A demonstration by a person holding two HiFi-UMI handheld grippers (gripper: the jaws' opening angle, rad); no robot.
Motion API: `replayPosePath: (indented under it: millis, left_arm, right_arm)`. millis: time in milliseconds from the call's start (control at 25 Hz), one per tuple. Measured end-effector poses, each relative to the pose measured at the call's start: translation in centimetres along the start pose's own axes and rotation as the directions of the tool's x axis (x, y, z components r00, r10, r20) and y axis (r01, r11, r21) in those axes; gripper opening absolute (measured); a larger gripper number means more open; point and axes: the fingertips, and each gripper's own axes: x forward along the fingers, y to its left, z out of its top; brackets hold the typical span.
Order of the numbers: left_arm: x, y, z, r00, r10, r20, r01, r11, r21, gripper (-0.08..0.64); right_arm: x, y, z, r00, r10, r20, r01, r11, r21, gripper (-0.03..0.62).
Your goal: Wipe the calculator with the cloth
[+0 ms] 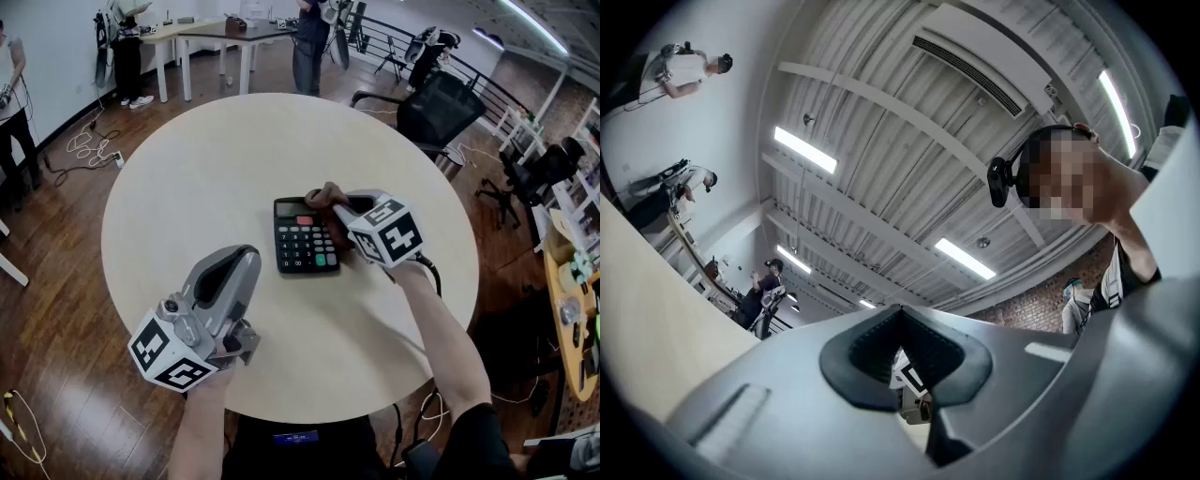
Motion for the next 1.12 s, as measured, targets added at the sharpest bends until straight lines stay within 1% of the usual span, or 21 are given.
replayPosePath:
  millis: [80, 120, 200, 280, 400, 520, 640, 760, 920, 1040, 1120]
  left_arm:
    - [-0.1, 0.0, 0.0, 1.000, 0.002, -0.002, -0.002, 1.000, 0.001, 0.003]
    - [-0.1, 0.0, 0.0, 1.000, 0.004, -0.003, -0.004, 1.000, 0.001, 0.004]
    - [-0.2, 0.0, 0.0, 1.000, 0.012, -0.002, -0.012, 1.000, 0.001, 0.005]
    - [-0.3, 0.2, 0.0, 1.000, 0.019, 0.000, -0.019, 1.000, -0.002, 0.005]
    - [-0.5, 0.5, 0.1, 1.000, 0.025, 0.006, -0.024, 1.000, -0.011, 0.003]
    - [-0.2, 0.4, 0.0, 1.000, 0.025, 0.009, -0.025, 1.000, -0.016, 0.005]
    - [0.0, 0.1, -0.3, 1.000, 0.022, 0.005, -0.022, 1.000, -0.014, 0.003]
    - [0.0, 0.2, -0.2, 1.000, 0.022, 0.004, -0.022, 1.000, -0.011, 0.005]
    - [-0.2, 0.4, -0.1, 1.000, 0.028, 0.014, -0.027, 1.000, -0.016, 0.003]
    - [-0.4, 0.4, 0.1, 0.999, 0.030, 0.021, -0.029, 0.999, -0.022, 0.005]
    - [-0.5, 0.4, 0.2, 0.999, 0.031, 0.024, -0.030, 0.999, -0.027, 0.003]
  right_arm:
    - [-0.6, 0.1, 1.1, 0.999, -0.005, 0.042, 0.005, 1.000, 0.012, 0.051]
    - [-0.8, 0.6, 1.9, 0.998, 0.007, 0.069, -0.007, 1.000, 0.010, 0.051]
    - [-0.7, 2.9, 4.3, 0.990, 0.067, 0.126, -0.065, 0.998, -0.017, 0.051]
    - [-0.2, 5.9, 6.5, 0.978, 0.134, 0.160, -0.125, 0.990, -0.065, 0.051]
    - [1.3, 9.5, 8.4, 0.968, 0.194, 0.159, -0.172, 0.975, -0.141, 0.051]
    - [2.8, 10.4, 7.7, 0.969, 0.215, 0.123, -0.192, 0.965, -0.178, 0.051]
    - [3.0, 9.4, 6.3, 0.974, 0.201, 0.104, -0.182, 0.968, -0.170, 0.051]
    - [2.4, 7.5, 5.0, 0.983, 0.167, 0.076, -0.155, 0.978, -0.140, 0.051]
    - [1.4, 4.1, 2.0, 0.992, 0.126, 0.032, -0.123, 0.989, -0.080, 0.049]
    - [0.0, 1.1, -0.7, 0.997, 0.078, -0.021, -0.079, 0.996, -0.047, 0.049]
    - [-1.5, -1.5, -2.8, 0.997, 0.028, -0.066, -0.031, 0.999, -0.034, 0.049]
